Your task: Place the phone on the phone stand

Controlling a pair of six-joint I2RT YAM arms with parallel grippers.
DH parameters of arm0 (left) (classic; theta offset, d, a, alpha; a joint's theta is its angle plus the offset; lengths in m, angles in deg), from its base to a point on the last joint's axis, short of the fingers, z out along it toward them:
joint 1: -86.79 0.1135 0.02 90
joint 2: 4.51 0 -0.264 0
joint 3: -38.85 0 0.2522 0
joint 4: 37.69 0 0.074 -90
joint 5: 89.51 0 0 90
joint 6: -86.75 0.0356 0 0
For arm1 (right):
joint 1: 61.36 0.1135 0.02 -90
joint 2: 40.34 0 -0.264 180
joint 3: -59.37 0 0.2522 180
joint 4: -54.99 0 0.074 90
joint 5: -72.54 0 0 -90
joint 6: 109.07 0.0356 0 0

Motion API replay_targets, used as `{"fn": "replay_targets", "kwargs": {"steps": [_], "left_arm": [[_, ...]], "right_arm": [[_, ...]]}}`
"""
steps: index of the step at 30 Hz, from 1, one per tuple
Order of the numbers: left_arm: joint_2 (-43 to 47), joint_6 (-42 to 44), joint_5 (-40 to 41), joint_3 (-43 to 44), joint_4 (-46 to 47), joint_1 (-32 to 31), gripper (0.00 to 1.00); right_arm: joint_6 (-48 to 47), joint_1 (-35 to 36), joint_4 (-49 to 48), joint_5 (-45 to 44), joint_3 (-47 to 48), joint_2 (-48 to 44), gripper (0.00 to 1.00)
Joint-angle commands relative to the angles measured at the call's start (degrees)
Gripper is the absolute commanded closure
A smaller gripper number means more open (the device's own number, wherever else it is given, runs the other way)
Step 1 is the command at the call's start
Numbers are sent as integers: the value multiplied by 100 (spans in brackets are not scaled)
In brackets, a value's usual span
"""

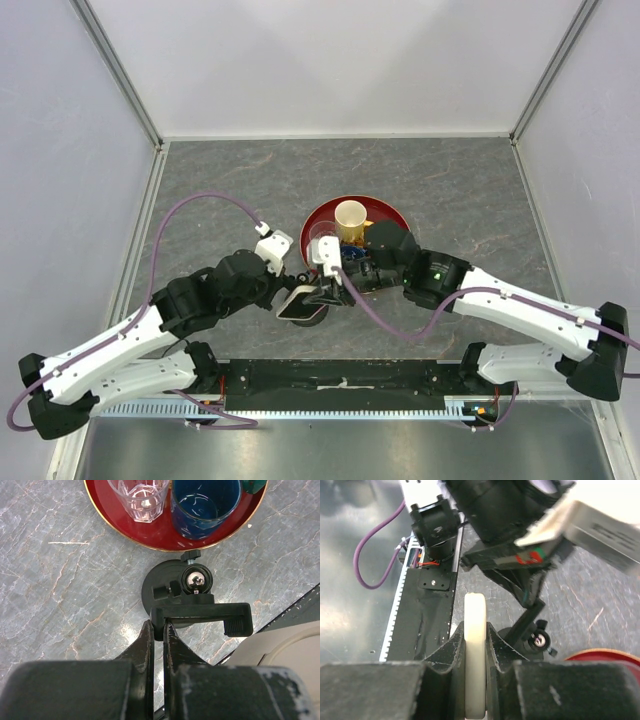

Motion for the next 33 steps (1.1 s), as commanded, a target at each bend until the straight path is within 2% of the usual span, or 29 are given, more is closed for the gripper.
{"fn": "replay_targets", "kwargs": {"steps": [1,8,15,20,24,29,33], "left_arm": [[251,291,-489,-89,421,13,98],[287,388,-612,-160,527,13,98],[295,414,-691,-186,562,13,98],[356,432,-779,-195,553,4,98],[488,440,-893,-230,614,13,98],[497,467,-946,-248,676,13,98],[471,484,-990,-248,667,13,98]], "right_arm": [[-1300,257,-862,721,325,269,100],[-2004,310,-326,872,1090,990,100],[-2742,310,518,608,1775,1544,100],[-2936,345,711,1196,2101,1746,100],[-2945,424,589,1425,1804,1527,100],[-3041,407,500,1285,1451,1325,100],[-3366,380,789,1338,1705,1412,100]]}}
